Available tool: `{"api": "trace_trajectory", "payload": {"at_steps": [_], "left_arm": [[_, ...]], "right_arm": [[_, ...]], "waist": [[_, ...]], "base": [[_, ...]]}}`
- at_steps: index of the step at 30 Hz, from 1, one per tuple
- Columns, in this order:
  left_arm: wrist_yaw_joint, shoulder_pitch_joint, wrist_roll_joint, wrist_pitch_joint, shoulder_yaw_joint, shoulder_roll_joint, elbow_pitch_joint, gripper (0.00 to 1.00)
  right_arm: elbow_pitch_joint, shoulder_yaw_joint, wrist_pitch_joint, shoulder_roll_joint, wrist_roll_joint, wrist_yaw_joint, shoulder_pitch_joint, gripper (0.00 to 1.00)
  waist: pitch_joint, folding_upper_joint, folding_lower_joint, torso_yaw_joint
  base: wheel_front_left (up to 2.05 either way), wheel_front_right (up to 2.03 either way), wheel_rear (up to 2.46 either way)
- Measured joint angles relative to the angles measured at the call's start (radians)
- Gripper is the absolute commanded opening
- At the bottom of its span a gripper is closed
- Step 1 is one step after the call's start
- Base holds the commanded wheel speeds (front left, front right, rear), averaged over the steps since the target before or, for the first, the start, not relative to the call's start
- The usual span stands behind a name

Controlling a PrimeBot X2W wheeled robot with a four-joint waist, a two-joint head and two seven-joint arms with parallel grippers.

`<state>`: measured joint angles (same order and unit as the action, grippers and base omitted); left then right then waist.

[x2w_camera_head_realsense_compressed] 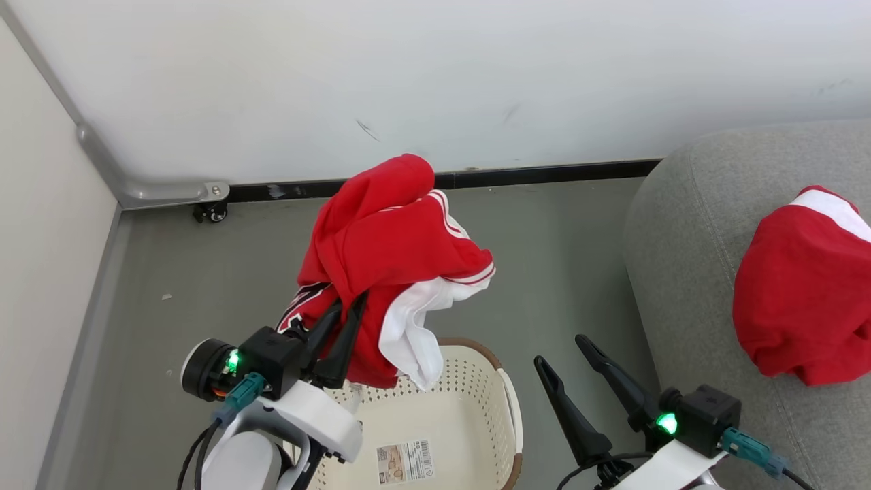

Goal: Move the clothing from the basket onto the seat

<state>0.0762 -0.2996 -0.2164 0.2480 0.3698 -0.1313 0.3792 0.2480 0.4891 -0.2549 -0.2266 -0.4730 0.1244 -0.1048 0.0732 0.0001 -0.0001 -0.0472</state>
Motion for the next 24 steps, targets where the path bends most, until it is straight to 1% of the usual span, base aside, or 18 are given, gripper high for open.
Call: {"api": "trace_trajectory", "payload": {"at_steps": [8, 13, 24], "left_arm": [[0.022, 0.008, -0.004, 0.0, 0.036, 0.003, -0.024, 0.0], [0.031, 0.009, -0.014, 0.0, 0.063, 0.006, -0.041, 0.0], [0.047, 0.009, -0.021, 0.0, 0.113, -0.004, -0.086, 0.0]], "right_arm": [[0.023, 0.064, 0.0, -0.016, -0.037, 0.0, -0.006, 1.0], [0.026, 0.098, 0.0, -0.017, -0.074, 0.0, -0.046, 1.0], [0.046, 0.108, 0.0, -0.03, -0.114, 0.0, -0.11, 1.0]], "waist": [[-0.012, 0.0, 0.0, 0.019], [-0.012, 0.0, 0.0, 0.03], [0.001, 0.0, 0.0001, 0.049]], "base": [[0.0, 0.0, 0.0], [0.0, 0.0, 0.0], [0.0, 0.0, 0.0]]}}
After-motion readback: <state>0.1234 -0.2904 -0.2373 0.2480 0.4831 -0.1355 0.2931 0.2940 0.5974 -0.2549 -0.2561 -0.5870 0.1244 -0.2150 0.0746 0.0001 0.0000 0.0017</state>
